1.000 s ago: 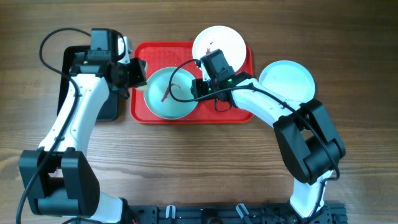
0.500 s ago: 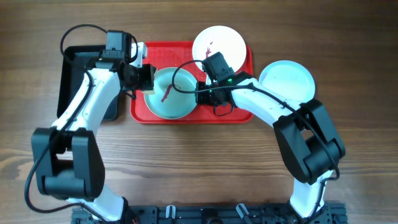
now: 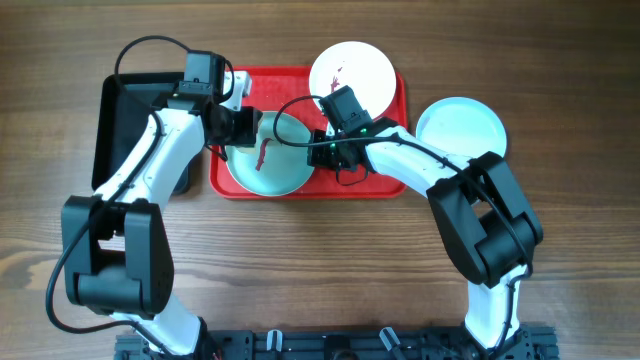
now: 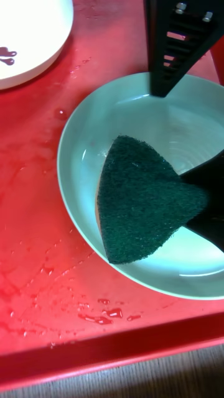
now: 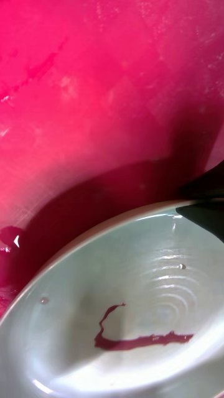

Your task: Clean dirty plates on tray and stack at the side

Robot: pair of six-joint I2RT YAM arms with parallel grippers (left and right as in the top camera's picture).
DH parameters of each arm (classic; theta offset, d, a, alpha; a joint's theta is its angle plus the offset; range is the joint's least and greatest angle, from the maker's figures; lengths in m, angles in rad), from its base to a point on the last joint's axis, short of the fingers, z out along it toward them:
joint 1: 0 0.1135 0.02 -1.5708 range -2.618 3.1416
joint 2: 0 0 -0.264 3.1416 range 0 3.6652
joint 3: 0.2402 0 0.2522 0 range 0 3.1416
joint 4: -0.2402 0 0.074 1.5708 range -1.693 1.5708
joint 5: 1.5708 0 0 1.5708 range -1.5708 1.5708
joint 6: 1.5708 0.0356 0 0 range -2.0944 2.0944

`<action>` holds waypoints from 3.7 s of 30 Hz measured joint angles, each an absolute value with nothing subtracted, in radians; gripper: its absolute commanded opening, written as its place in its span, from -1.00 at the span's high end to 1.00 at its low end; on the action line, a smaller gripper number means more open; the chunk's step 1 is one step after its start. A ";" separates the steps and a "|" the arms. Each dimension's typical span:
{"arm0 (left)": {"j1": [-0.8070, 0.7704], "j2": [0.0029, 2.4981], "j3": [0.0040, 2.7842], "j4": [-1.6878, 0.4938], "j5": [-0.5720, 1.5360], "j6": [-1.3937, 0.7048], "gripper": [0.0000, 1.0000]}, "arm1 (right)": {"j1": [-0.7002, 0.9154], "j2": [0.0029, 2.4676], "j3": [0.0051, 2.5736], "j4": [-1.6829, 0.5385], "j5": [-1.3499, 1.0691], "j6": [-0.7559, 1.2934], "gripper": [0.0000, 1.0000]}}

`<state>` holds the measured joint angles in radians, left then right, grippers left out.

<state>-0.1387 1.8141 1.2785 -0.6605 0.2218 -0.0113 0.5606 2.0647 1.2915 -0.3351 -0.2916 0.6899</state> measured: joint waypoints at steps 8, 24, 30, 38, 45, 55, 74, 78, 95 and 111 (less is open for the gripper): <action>-0.166 1.815 1.255 -0.671 0.198 0.048 0.92 | 0.561 2.072 1.305 -0.342 -0.291 0.637 0.91; -0.176 1.806 0.978 -0.345 0.149 0.059 0.92 | 0.559 2.076 1.312 -0.328 -0.281 0.627 0.91; -0.248 1.806 0.956 -0.271 0.203 0.059 0.92 | 0.556 2.076 1.312 -0.328 -0.279 0.627 0.92; -0.310 1.816 0.947 -0.192 0.146 0.009 0.92 | 0.556 2.076 1.312 -0.328 -0.280 0.627 0.91; -0.312 1.850 0.951 -0.110 -0.096 -0.122 0.92 | 0.556 2.076 1.312 -0.328 -0.280 0.627 0.91; -0.308 1.864 0.994 -0.226 -0.212 -0.140 0.92 | 0.556 2.076 1.313 -0.328 -0.280 0.627 0.91; -0.295 1.862 0.976 -0.151 0.146 -0.016 0.92 | 0.556 2.076 1.313 -0.329 -0.280 0.627 0.91; -0.287 1.860 0.984 -0.178 -0.051 -0.119 0.92 | 0.556 2.076 1.313 -0.329 -0.280 0.627 0.91; -0.250 1.835 0.998 -0.384 0.289 0.070 0.92 | 0.556 2.076 1.313 -0.328 -0.280 0.627 0.92; -0.274 1.851 1.000 -0.296 -0.150 -0.199 0.92 | 0.556 2.076 1.313 -0.328 -0.280 0.627 0.92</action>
